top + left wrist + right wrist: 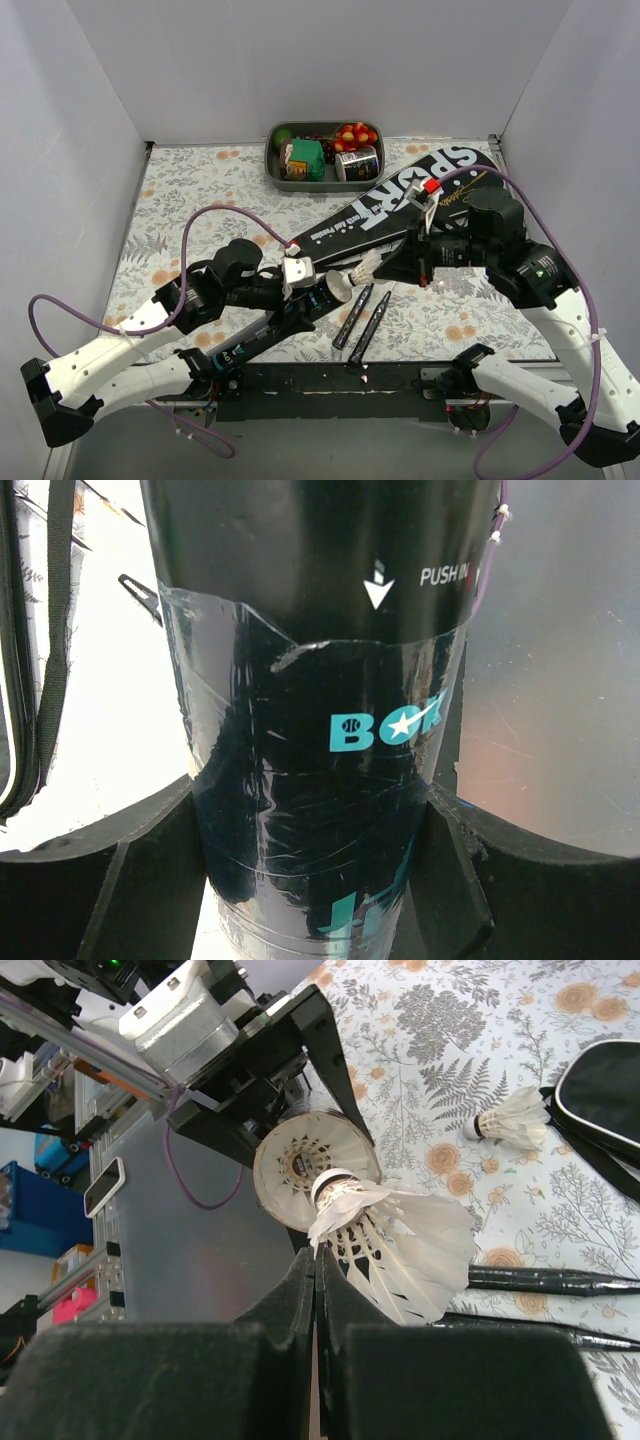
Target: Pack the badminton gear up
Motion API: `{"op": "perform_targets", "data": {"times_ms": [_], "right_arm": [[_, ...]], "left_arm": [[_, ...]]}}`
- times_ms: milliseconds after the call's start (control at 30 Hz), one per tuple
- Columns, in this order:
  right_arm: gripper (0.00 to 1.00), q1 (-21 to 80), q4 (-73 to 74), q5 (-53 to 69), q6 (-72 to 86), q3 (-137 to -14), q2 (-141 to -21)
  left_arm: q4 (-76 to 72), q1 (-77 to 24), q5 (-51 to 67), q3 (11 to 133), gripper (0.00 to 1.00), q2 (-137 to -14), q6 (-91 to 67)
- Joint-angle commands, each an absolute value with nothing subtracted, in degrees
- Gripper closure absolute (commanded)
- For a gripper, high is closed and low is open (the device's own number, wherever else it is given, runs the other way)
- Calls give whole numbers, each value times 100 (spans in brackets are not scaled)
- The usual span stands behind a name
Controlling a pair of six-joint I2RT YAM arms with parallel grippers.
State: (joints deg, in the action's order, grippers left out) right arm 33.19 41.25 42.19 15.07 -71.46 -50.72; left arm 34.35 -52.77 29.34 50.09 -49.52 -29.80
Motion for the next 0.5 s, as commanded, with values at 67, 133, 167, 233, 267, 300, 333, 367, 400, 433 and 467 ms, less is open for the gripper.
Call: {"op": "perform_targets", "data": {"times_ms": [67,133,167,233,267,300,333,367,400,433,467], "right_arm": [[99,4306,3455,3412,1758,-7137,-5308],[99,4587,3349,3262,1793,-7111,-5422],[99,4657,3340,3148,1784,-7102,-5449],[99,4798,3279,3059,1802,-7058,-5571],[99,4834,3183,3041,1810,-7040,-5607],[99,4895,3112,3032,1811,-7014,-5660],[99,4922,3042,3032,1811,-6935,-5747],[99,4948,2841,3067,1811,-6891,-5800],[99,4974,2752,3093,1819,-6838,-5853],[99,4975,2655,3129,1811,-6742,-5984],[99,4975,2541,3216,1819,-6698,-6055]], "left_arm": [[3472,-5300,2979,5018,76,-4790,-3067],[3463,-5291,2979,5010,76,-4764,-3050],[3472,-5300,2979,5010,76,-4755,-3050],[3472,-5300,2988,5010,76,-4729,-3050],[3480,-5291,2988,5010,76,-4720,-3059],[3480,-5291,2988,5001,76,-4720,-3050],[3480,-5300,2988,5001,76,-4694,-3050],[3472,-5300,2988,4992,76,-4667,-3059],[3480,-5291,2988,4983,76,-4658,-3050],[3480,-5291,2988,4983,76,-4658,-3050],[3480,-5291,2997,4992,76,-4650,-3059]]}}
